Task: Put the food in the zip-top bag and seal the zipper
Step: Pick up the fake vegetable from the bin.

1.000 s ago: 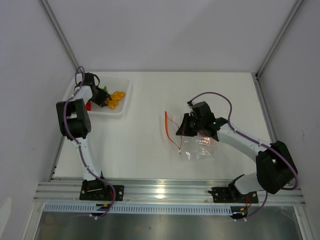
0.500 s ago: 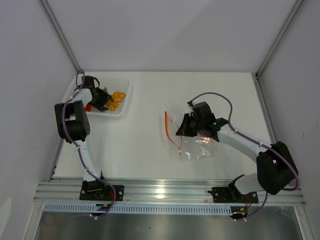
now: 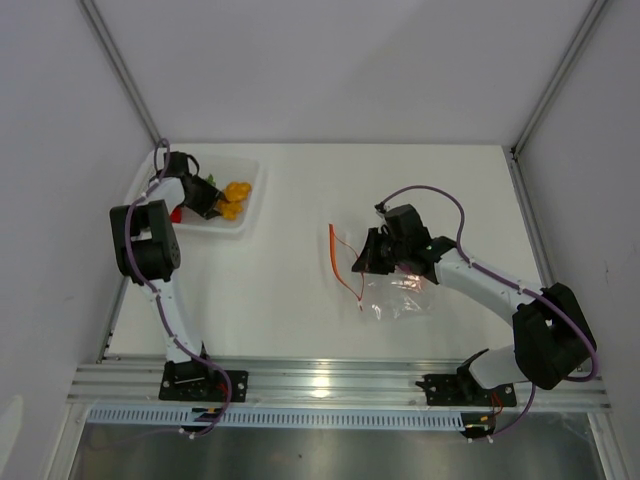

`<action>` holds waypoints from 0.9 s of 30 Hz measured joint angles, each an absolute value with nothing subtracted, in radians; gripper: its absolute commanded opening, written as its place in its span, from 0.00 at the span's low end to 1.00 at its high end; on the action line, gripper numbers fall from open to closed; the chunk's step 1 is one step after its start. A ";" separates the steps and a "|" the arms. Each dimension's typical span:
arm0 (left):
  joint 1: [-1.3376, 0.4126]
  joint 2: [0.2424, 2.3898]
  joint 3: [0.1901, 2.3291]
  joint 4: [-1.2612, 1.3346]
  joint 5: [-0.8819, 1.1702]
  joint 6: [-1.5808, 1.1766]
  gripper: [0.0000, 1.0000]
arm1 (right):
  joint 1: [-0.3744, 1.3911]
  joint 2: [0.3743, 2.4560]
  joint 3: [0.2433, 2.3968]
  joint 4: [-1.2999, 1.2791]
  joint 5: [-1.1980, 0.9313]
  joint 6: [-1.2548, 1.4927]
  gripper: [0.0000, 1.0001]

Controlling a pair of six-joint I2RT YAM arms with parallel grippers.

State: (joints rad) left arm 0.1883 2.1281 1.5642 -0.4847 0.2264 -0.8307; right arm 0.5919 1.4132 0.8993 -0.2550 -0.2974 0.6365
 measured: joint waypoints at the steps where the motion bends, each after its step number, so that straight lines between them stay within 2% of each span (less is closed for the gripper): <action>1: 0.188 2.128 1.555 -0.472 0.237 -0.828 0.43 | 0.592 1.413 0.899 -0.255 -0.297 0.636 0.00; 3: 0.188 2.128 1.542 -0.458 0.260 -0.828 0.43 | 0.592 1.414 0.899 -0.255 -0.297 0.637 0.00; 6: 0.187 2.132 1.549 -0.463 0.273 -0.823 0.48 | 0.592 1.413 0.899 -0.254 -0.297 0.637 0.00; 9: 0.187 2.165 1.601 -0.490 0.295 -0.808 0.57 | 0.592 1.413 0.899 -0.254 -0.297 0.637 0.00; 14: 0.186 2.202 1.666 -0.511 0.331 -0.802 0.56 | 0.592 1.413 0.899 -0.255 -0.297 0.636 0.00; 17: 0.185 2.214 1.679 -0.519 0.347 -0.803 0.49 | 0.592 1.413 0.899 -0.255 -0.297 0.636 0.00; 18: 0.185 2.220 1.687 -0.523 0.348 -0.803 0.38 | 0.592 1.413 0.899 -0.255 -0.297 0.636 0.00; 20: 0.183 2.228 1.696 -0.524 0.347 -0.800 0.25 | 0.592 1.413 0.899 -0.255 -0.297 0.636 0.00; 25: 0.183 2.229 1.692 -0.491 0.369 -0.802 0.10 | 0.591 1.413 0.899 -0.255 -0.297 0.636 0.00; 27: 0.183 2.223 1.678 -0.471 0.374 -0.802 0.01 | 0.591 1.413 0.899 -0.255 -0.298 0.636 0.00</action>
State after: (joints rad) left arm 0.1825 2.2230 1.6783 -0.4713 0.3744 -0.8024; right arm 0.5911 1.4132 0.8993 -0.2546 -0.2977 0.6361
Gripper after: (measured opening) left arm 0.183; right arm 0.006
